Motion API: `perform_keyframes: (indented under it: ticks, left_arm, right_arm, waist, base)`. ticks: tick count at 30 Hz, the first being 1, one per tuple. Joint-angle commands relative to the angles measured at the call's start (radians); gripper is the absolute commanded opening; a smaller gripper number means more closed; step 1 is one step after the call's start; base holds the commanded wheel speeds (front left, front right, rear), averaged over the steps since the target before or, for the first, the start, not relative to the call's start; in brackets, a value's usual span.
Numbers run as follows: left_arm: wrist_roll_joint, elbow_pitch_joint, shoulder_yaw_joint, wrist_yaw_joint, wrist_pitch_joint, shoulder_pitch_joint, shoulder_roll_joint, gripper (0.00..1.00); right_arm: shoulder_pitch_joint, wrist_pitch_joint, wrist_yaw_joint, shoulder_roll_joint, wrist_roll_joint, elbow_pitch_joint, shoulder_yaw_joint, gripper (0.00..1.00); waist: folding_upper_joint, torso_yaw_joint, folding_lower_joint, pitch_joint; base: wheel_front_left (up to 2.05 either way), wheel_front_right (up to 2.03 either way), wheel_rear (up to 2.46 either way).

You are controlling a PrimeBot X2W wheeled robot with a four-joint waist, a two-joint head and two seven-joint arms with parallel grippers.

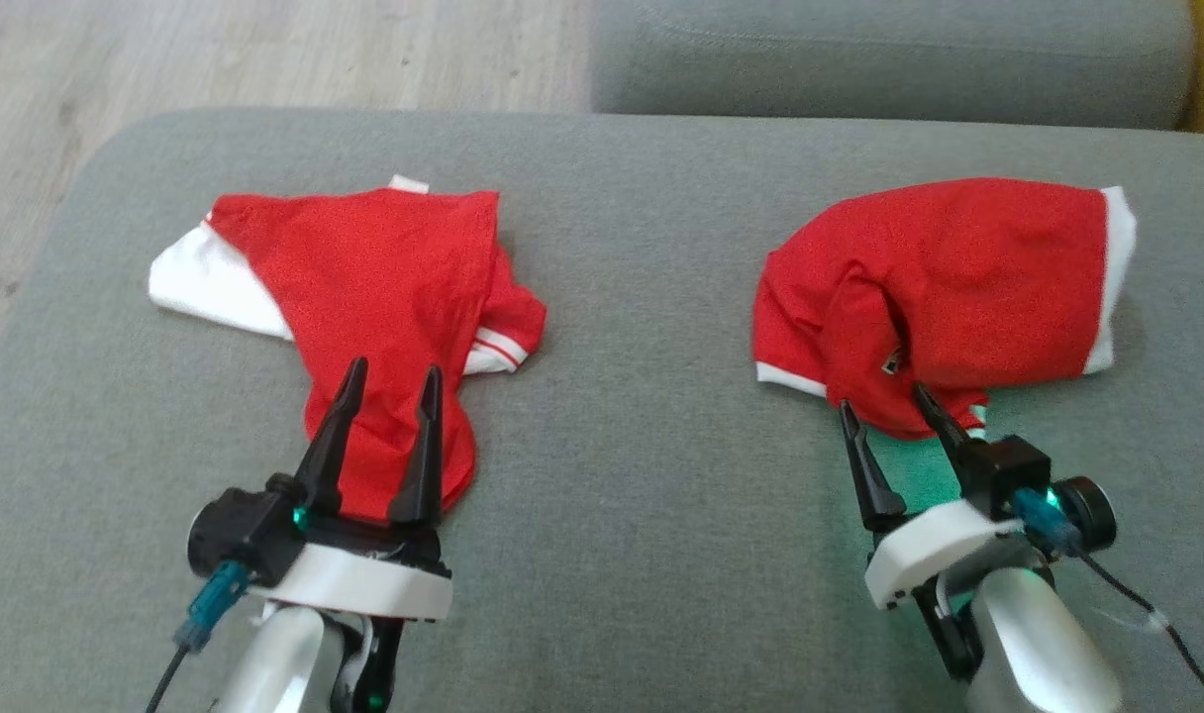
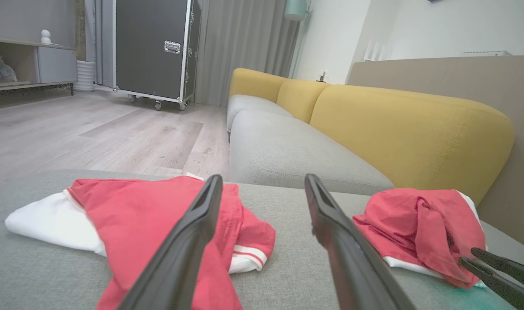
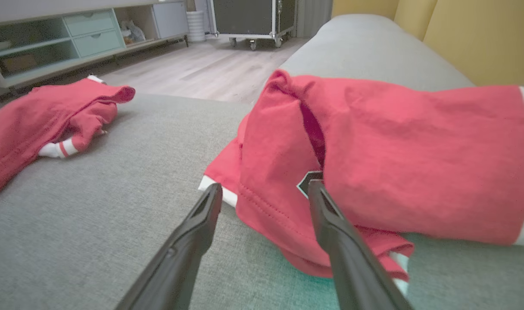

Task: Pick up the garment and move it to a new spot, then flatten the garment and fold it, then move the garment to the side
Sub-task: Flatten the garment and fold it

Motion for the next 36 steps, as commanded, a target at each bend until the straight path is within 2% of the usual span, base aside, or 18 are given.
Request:
perform_keyframes:
  ticks: [1, 6, 10, 11, 12, 13, 17, 21, 24, 27, 30, 31, 36]
  left_arm:
    - [0.012, -0.019, 0.043, -0.009, -0.006, -0.059, -0.002, 1.0]
    - [0.023, -0.006, 0.051, -0.018, -0.006, -0.071, -0.018, 1.0]
    - [0.027, -0.001, 0.06, -0.021, -0.006, -0.078, -0.027, 1.0]
    - [0.027, 0.0, 0.062, -0.022, -0.006, -0.079, -0.029, 1.0]
    - [0.027, 0.0, 0.065, -0.022, -0.006, -0.079, -0.031, 1.0]
    - [0.027, 0.001, 0.069, -0.023, -0.006, -0.079, -0.033, 1.0]
    - [0.028, 0.001, 0.085, -0.024, -0.006, -0.074, -0.038, 1.0]
    - [0.022, -0.004, 0.104, -0.024, -0.006, -0.062, -0.037, 1.0]
    - [0.016, -0.008, 0.123, -0.024, -0.006, -0.047, -0.034, 1.0]
    - [0.013, -0.016, 0.135, -0.024, -0.006, -0.035, -0.033, 1.0]
    - [0.015, -0.023, 0.141, -0.024, -0.006, -0.023, -0.036, 1.0]
    - [0.015, -0.023, 0.141, -0.024, -0.006, -0.023, -0.036, 1.0]
    - [0.021, -0.027, 0.129, -0.024, -0.006, -0.021, -0.041, 1.0]
  right_arm:
    - [-0.064, -0.009, -0.001, -0.003, -0.027, 0.027, 0.014, 1.0]
    - [-0.148, -0.005, -0.001, -0.003, -0.093, 0.174, -0.015, 1.0]
    - [-0.202, -0.007, -0.001, -0.003, -0.063, 0.258, -0.035, 1.0]
    - [-0.214, -0.007, -0.001, -0.003, -0.058, 0.277, -0.034, 0.95]
    - [-0.227, -0.007, -0.001, -0.003, -0.052, 0.291, -0.031, 0.38]
    - [-0.239, -0.008, -0.001, -0.003, -0.043, 0.301, -0.024, 0.0]
    - [-0.266, -0.009, -0.001, -0.003, 0.07, 0.258, 0.051, 0.0]
    - [-0.253, -0.009, -0.001, -0.003, 0.2, 0.127, 0.124, 0.0]
    - [-0.229, -0.009, -0.001, -0.003, 0.292, 0.027, 0.138, 0.0]
    - [-0.202, -0.009, -0.001, -0.003, 0.328, -0.036, 0.088, 0.0]
    - [-0.177, -0.009, -0.001, -0.003, 0.326, -0.042, -0.006, 0.0]
    - [-0.177, -0.009, -0.001, -0.003, 0.326, -0.042, -0.006, 0.0]
    - [-0.163, 0.028, -0.001, -0.004, 0.161, -0.022, -0.238, 0.0]
  waist:
    - [0.0, 0.02, 0.0, 0.016]
    - [0.0, 0.041, 0.0, 0.032]
    - [0.0, 0.044, 0.0, 0.044]
    - [0.0, 0.043, 0.0, 0.046]
    - [0.0, 0.04, 0.0, 0.049]
    - [0.0, 0.036, 0.0, 0.051]
    - [0.0, 0.011, 0.0, 0.047]
    - [0.0, -0.031, 0.0, 0.029]
    - [0.0, -0.075, 0.0, 0.01]
    - [0.0, -0.119, 0.0, -0.005]
    - [0.0, -0.158, 0.0, -0.018]
    - [0.0, -0.158, 0.0, -0.018]
    - [0.0, -0.19, 0.0, -0.022]
  base:
    - [0.0, 0.0, 0.0]
    - [0.0, 0.0, 0.0]
    - [0.0, 0.0, 0.0]
    - [0.0, 0.0, 0.0]
    - [0.0, 0.0, 0.0]
    - [0.0, 0.0, 0.0]
    - [0.0, 0.0, 0.0]
    - [0.0, 0.0, 0.0]
    - [0.0, 0.0, 0.0]
    - [0.0, 0.0, 0.0]
    - [0.0, 0.0, 0.0]
    - [0.0, 0.0, 0.0]
    - [0.0, 0.0, 0.0]
